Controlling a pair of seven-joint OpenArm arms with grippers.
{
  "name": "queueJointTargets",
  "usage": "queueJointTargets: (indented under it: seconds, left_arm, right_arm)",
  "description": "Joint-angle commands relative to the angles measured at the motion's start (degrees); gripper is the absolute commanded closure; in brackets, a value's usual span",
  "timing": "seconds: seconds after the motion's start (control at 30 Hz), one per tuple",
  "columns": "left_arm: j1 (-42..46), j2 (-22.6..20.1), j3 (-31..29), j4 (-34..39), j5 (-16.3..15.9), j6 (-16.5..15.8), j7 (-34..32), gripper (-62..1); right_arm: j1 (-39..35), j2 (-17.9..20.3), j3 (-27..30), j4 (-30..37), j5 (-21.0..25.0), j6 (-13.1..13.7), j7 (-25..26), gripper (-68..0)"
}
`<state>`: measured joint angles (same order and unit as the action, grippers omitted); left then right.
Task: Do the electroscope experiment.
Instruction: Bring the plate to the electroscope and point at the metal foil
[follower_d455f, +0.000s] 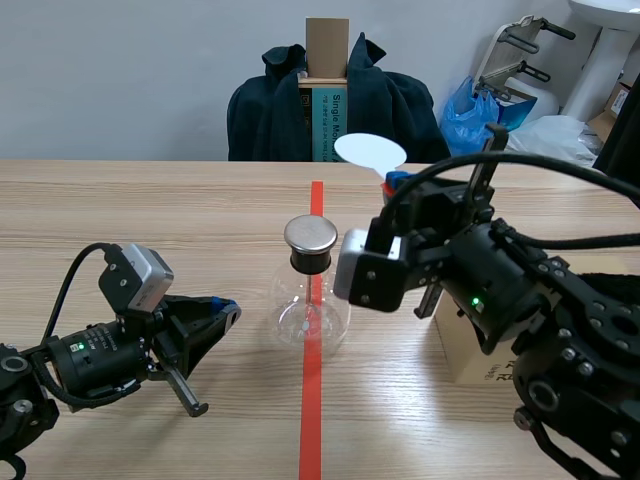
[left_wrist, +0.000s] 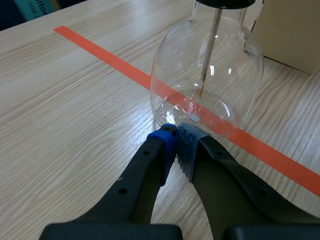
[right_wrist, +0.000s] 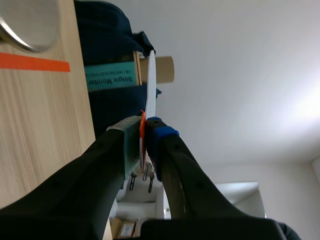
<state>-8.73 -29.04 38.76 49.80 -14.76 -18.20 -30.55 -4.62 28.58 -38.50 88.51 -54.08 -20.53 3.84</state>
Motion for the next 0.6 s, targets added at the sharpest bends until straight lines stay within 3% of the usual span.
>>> queueJointTargets:
  seconds: [0.0, 0.23, 0.57]
  left_arm:
    - [-0.5, -0.2, -0.1, 0.8, -0.4, -0.2, -0.9, -3.2]
    - [-0.5, -0.2, -0.1, 0.8, -0.4, -0.2, -0.9, -3.2]
    - [-0.5, -0.2, -0.1, 0.8, -0.4, -0.2, -0.9, -3.2]
  right_arm:
    - [-0.7, 0.5, 0.5, 0.6, -0.5, -0.9, 0.7, -0.7]
    - [-3.4, 0.5, 0.5, 0.4, -2.3, -2.6, 5.8, -0.7]
    - [-4.3, 0.5, 0.5, 0.4, -4.5, -2.8, 11.6, -0.7]
